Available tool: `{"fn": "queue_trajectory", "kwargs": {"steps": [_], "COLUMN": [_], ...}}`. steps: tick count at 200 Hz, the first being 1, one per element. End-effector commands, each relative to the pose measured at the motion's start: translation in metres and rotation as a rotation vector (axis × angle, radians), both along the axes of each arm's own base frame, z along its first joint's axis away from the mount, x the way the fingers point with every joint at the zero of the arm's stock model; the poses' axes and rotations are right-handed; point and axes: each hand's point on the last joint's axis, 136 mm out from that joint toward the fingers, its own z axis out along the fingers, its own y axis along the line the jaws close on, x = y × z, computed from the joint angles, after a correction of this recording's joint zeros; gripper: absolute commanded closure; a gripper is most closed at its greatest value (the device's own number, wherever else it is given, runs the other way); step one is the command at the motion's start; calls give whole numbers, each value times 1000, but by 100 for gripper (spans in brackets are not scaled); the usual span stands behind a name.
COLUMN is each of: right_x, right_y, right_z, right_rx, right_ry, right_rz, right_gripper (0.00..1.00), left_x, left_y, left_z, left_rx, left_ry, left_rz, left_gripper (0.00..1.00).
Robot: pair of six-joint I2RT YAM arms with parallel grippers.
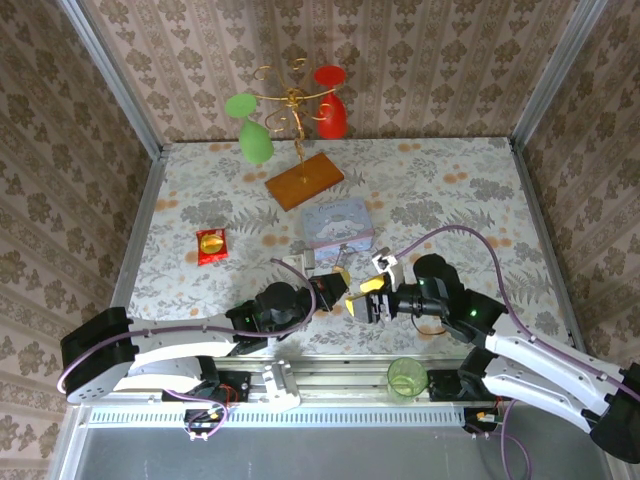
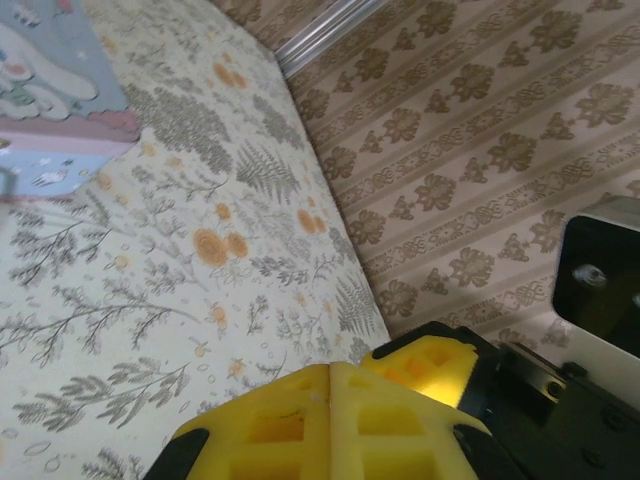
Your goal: Unlock a padlock with a key
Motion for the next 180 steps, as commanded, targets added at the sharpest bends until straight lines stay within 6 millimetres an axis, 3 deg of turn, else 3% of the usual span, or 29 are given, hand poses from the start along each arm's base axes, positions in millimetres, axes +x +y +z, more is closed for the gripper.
{"fn": "queue_trajectory", "kwargs": {"steps": [1, 19, 48, 90, 129, 180], "right_x": [7, 15, 5, -1, -2, 0], "right_y": [2, 2, 10, 11, 10, 11], "right_z": [21, 37, 64, 67, 70, 64], "right_rx": [143, 253, 334, 361, 381, 385], "right_ry": [-18, 12, 2, 5, -8, -4], "right_rz": [35, 46, 137, 165, 164, 157], "right_gripper": [32, 36, 38, 46, 55, 65], "left_x": [-7, -12, -15, -19, -14, -14], "left_y": [-2, -3, 2, 0, 0, 6], "left_z": [39, 55, 69, 81, 71, 82], "left_rx": [-86, -100, -145, -166, -134, -162], "left_ry": [-116, -175, -227, -262, -244, -270], "left_rz": [-40, -66, -75, -89, -63, -47], "left_gripper": [100, 100, 100, 100, 100, 100]}}
